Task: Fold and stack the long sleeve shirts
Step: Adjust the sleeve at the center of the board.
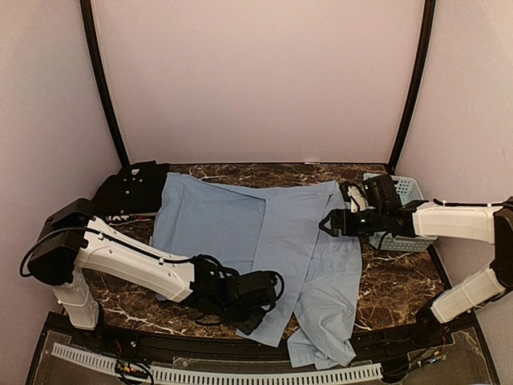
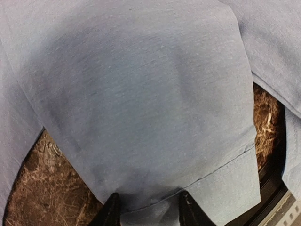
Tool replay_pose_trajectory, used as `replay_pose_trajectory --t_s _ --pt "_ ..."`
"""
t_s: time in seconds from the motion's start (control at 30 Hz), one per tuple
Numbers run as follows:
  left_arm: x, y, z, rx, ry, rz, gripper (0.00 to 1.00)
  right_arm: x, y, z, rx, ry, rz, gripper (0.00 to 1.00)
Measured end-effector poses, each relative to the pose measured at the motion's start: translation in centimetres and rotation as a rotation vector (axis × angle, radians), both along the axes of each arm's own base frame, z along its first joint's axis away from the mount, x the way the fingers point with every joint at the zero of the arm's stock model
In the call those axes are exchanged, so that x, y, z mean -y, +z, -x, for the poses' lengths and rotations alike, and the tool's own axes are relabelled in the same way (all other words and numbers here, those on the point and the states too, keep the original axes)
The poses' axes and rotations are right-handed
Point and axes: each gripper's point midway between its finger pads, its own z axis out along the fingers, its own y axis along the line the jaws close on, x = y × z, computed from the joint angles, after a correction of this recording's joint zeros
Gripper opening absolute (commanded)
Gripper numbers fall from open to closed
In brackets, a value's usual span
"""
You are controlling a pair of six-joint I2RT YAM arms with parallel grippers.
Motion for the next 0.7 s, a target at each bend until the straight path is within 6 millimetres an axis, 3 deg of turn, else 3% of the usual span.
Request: replay_pose_trajectory --t_s 0.27,0.57,0.7 --pt "0.1 0.0 -0.1 0.0 0.022 0.012 0.0 0.0 0.2 -0.1 0.008 0.0 -0.004 0.79" --pt "0.0 1.0 -0.6 0.02 0.008 0.022 0.0 0.0 0.4 0.0 0.011 0.0 -0.003 0.79" --pt "0.1 5.1 -2.2 0.032 0.021 0.125 0.0 0.3 1.8 0.1 0.029 -0.004 0.001 0.8"
